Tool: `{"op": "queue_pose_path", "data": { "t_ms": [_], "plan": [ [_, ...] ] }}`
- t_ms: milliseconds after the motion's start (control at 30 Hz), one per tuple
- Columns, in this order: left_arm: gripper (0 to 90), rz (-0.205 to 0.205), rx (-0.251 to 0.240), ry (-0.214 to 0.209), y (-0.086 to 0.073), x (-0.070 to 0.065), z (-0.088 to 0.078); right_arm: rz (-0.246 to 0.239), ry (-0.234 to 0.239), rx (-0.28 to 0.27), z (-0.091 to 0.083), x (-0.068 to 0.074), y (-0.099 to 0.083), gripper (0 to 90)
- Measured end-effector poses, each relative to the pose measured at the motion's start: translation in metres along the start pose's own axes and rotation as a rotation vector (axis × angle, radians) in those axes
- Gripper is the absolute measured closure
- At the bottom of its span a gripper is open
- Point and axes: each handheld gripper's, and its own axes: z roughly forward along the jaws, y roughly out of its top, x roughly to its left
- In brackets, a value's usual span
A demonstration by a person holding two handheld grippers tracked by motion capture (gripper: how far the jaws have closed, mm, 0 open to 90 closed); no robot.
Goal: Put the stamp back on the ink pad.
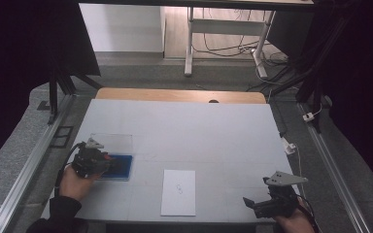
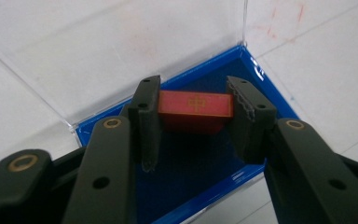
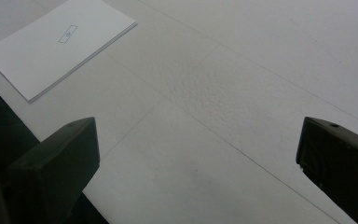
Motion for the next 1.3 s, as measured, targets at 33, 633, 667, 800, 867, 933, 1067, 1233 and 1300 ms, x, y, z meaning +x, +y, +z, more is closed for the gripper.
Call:
{"op": "queue_pose_path", "data": {
  "t_ms": [33,633,667,800,867,933,1067,1233,1300],
  "plan": [
    [57.6,0.013,0.014,0.007,0.0,-0.001,0.001,0.0,0.0,0.0,0.0,0.0,0.0,0.0],
    [41.1,-0.017,-0.02,-0.002,0.0,0.001,0.0,-0.002,-0.001,0.002,0.0,0.0,0.0,0.0],
    [38.6,-0.018,-0.024,-0.005,0.0,0.001,0.0,-0.002,-0.001,0.002,0.0,0.0,0.0,0.0],
    [29.0,-0.016,-0.053,-0.019,0.001,-0.001,-0.004,-0.002,0.0,0.001,0.0,0.0,0.0,0.0],
    [24.5,-0.018,-0.065,-0.019,0.001,-0.002,-0.006,-0.002,0.0,0.001,0.0,0.0,0.0,0.0],
    [19.0,-0.035,-0.082,-0.02,0.002,-0.003,-0.008,-0.003,0.0,-0.002,0.0,0.0,0.0,0.0],
    [10.8,-0.063,-0.106,-0.05,0.003,-0.003,-0.012,-0.003,-0.001,-0.002,0.0,0.0,0.0,0.0],
    [0.0,-0.067,-0.147,-0.093,0.005,-0.007,-0.018,-0.001,-0.001,-0.004,0.0,0.0,0.0,0.0],
    [0.0,-0.066,-0.177,-0.117,0.006,-0.009,-0.019,-0.001,-0.001,-0.004,0.0,0.0,0.0,0.0]
  ]
}}
